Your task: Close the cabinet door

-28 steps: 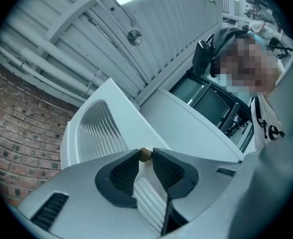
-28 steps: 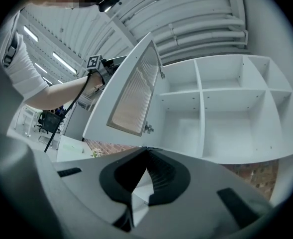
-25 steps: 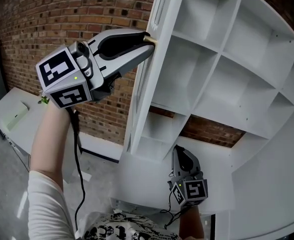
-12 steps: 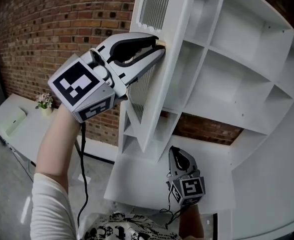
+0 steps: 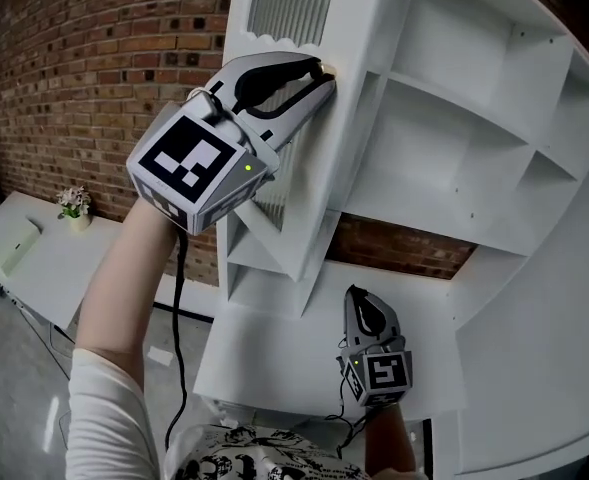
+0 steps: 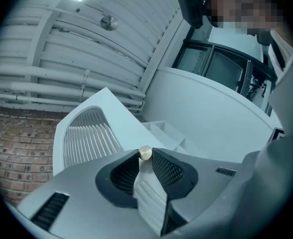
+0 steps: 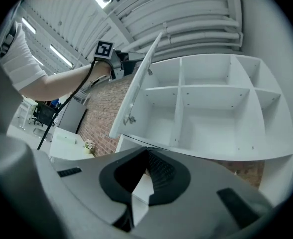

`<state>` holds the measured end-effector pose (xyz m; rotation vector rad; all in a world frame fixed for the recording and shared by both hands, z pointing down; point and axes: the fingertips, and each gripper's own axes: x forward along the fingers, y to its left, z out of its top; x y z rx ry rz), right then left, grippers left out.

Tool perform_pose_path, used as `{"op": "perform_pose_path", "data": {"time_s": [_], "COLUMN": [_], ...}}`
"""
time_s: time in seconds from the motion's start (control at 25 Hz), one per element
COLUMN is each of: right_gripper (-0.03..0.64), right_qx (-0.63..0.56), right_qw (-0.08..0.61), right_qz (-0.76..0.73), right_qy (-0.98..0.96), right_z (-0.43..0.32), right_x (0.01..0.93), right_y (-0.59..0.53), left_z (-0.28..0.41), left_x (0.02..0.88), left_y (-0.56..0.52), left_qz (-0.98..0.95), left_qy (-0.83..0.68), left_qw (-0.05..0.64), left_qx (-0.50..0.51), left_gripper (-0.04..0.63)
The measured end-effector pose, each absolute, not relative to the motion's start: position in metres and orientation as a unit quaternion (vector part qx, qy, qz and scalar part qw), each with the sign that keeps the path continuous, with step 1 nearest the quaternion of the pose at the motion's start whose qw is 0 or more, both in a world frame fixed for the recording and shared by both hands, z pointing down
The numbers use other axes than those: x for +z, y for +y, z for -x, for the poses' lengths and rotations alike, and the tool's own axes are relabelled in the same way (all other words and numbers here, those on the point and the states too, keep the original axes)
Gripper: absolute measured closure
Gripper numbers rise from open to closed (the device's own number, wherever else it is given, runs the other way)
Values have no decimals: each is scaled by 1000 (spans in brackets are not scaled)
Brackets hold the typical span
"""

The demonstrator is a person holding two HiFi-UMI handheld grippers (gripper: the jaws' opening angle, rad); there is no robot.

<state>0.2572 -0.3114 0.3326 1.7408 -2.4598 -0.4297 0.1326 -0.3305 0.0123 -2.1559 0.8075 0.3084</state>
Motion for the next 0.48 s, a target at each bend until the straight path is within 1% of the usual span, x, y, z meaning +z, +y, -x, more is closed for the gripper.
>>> {"op": "perform_pose_path", "data": {"time_s": [0.16, 0.32, 0.48], "right_gripper": [612, 612, 612], "right_qx": [-152, -159, -130], "right_qw": [39, 43, 43], "right_qz": [-587, -592, -601], "right_qy": [-794, -789, -788], "right_z": [-271, -262, -264], "right_x": [320, 309, 310], "right_y": [-310, -310, -324], "left_z": [-152, -157, -164], "left_x": [12, 15, 16], "left_y": [-342, -356, -369], "left_qz": [848, 852, 876], "left_qy": [326, 329, 323], "left_qw": [402, 394, 344], "left_qx": [112, 104, 103], "left_gripper": [503, 505, 505]}}
